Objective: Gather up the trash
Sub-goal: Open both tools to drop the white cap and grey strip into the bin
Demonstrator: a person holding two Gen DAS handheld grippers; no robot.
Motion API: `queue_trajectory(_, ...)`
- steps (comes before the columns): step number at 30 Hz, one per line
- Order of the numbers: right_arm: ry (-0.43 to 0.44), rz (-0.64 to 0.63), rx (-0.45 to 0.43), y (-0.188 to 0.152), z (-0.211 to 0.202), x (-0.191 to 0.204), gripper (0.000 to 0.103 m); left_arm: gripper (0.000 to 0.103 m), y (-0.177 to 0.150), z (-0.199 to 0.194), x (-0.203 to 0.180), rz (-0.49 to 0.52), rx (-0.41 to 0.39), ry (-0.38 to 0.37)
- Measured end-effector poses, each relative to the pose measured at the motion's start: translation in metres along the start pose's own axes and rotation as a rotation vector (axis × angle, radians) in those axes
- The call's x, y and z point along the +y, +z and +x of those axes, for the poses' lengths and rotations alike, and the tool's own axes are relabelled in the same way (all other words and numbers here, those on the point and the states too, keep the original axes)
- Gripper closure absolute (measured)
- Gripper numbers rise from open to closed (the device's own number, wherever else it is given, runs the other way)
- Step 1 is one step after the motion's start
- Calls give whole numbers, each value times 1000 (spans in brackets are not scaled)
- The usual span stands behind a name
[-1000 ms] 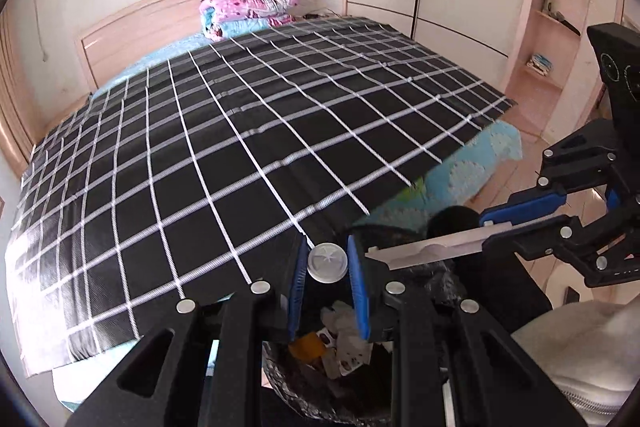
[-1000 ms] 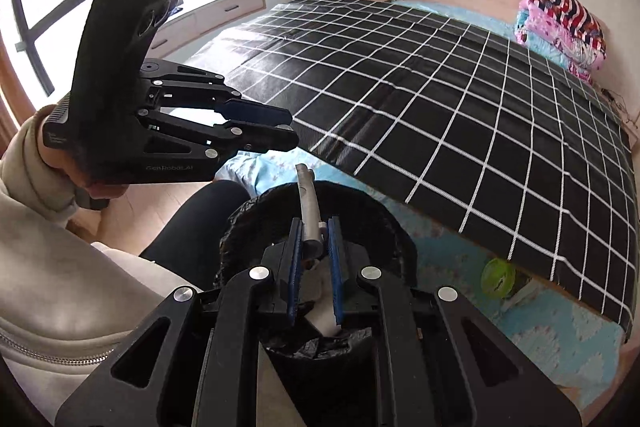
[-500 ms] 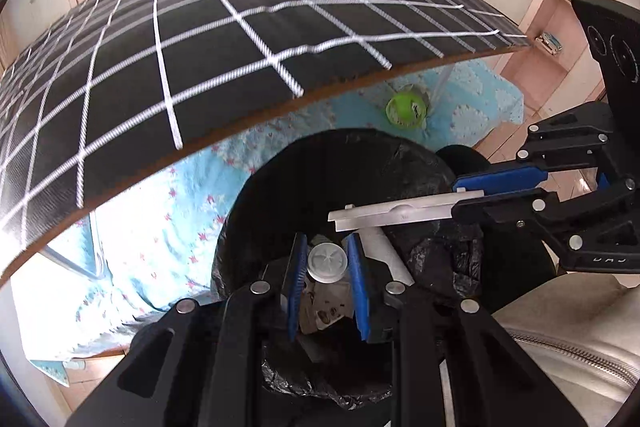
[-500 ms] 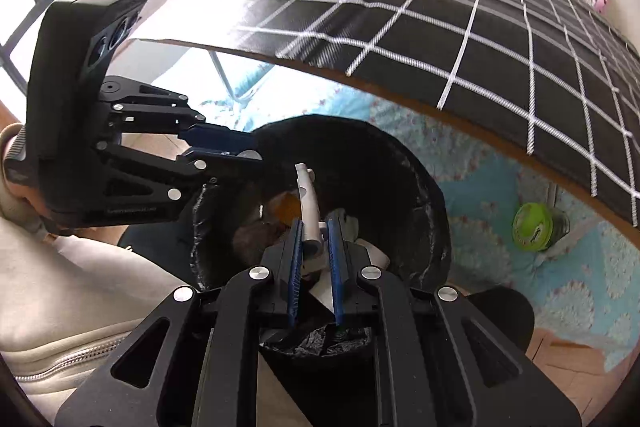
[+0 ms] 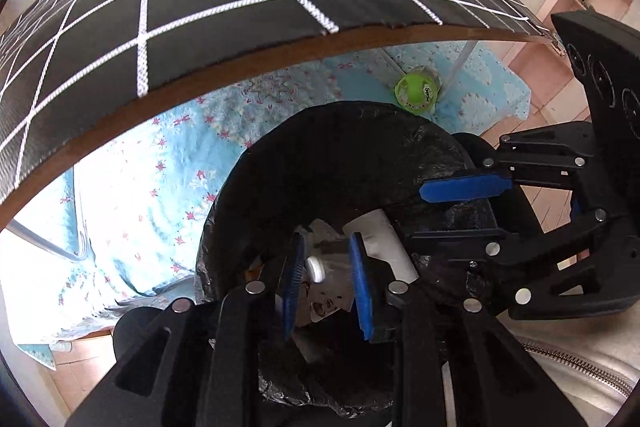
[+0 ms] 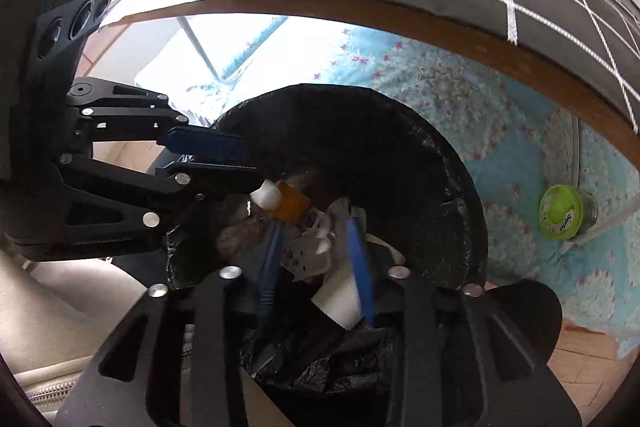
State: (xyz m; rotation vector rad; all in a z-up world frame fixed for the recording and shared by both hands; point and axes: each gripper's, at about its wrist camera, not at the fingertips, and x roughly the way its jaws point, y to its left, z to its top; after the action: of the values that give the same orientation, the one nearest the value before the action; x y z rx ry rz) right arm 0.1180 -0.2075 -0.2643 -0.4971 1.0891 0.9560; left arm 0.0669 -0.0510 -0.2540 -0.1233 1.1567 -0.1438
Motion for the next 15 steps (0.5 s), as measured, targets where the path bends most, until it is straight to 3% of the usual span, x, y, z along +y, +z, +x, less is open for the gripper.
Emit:
queue_trajectory(9, 3, 23, -6, 0, -11, -3, 67, 81, -2, -12, -1, 12, -25, -24)
queue_trajectory(11, 0, 32, -20, 0, -17, -6, 66, 75, -3, -18, -4, 20, -36, -26)
queue_trajectory(13, 1, 39, -37, -1, -25, -6, 64, 58, -5, -25, -5, 9, -56, -33)
queue_trajectory(15, 1, 38, -57, -2, -34, -5, 59, 57, -5, -31, -5, -1, -68, -31)
